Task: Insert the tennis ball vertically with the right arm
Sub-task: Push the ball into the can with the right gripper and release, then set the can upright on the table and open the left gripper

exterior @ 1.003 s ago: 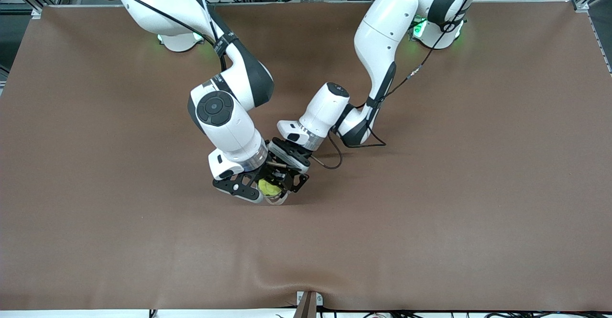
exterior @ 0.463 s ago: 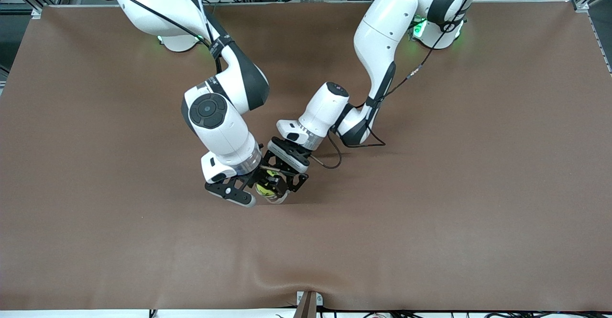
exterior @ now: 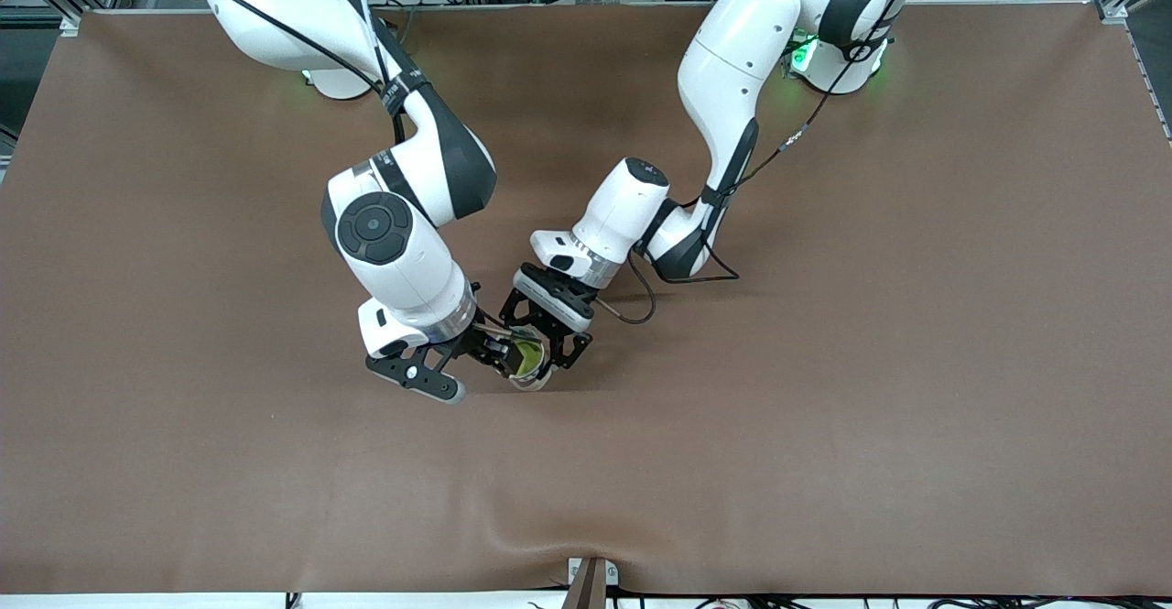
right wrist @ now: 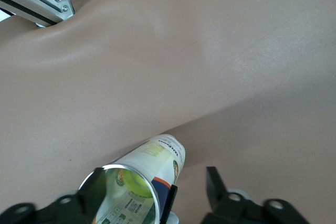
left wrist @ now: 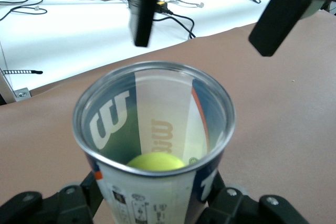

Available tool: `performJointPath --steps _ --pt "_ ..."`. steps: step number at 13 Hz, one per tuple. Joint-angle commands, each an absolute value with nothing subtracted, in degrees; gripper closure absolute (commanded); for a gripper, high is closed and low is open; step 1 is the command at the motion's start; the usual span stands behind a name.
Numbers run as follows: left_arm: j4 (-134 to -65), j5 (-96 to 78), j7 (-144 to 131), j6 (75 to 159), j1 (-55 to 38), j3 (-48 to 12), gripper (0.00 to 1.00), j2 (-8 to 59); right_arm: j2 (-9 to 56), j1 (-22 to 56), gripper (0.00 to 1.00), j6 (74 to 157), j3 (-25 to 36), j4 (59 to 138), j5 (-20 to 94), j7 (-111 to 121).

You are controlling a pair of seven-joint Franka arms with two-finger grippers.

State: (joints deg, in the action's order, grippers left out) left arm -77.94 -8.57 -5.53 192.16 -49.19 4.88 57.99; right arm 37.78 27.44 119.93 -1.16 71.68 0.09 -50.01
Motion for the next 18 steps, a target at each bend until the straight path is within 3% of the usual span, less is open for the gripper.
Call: performJointPath --steps 1,4,5,7,13,14,15,18 --pt "-76.8 -9.3 -5.2 192.6 -49.5 5.4 0.21 58.9 37.1 26.5 0.53 118.7 -1.7 71.5 -0.6 -47.6" --pt "-76.8 -9.3 -5.2 192.6 -49.5 5.4 0.19 58.9 35.0 22.9 0.71 115.9 -1.8 71.5 -0.5 -39.3" --pt "-76.8 -9.3 -5.2 192.6 -49.5 5.4 0.19 58.9 34.7 21.2 0.72 115.2 -1.8 71.6 -0.3 -35.0" --pt "-76.8 -9.3 -5.3 192.6 -49.6 5.4 0.0 58.8 33.8 17.8 0.77 112.3 -1.8 71.5 -0.2 -26.1" --pt "-76.8 -9.3 -5.2 192.6 -49.6 5.4 0.0 57.8 29.7 4.9 0.79 103.6 -1.8 70.8 0.0 2.6" --pt "-76.7 -9.3 -5.2 192.6 -49.6 5.4 0.0 57.2 29.4 2.4 0.5 101.8 -1.8 70.1 0.0 6.4" --pt "-76.7 -9.3 -5.3 192.6 -49.7 5.4 0.0 56.4 29.0 0.0 0.01 100.8 -2.0 69.3 0.2 8.9" --pt "-76.3 -9.5 -5.4 192.5 -49.8 5.4 0.0 54.5 27.3 -3.2 0.0 95.6 -2.4 67.4 0.1 10.7"
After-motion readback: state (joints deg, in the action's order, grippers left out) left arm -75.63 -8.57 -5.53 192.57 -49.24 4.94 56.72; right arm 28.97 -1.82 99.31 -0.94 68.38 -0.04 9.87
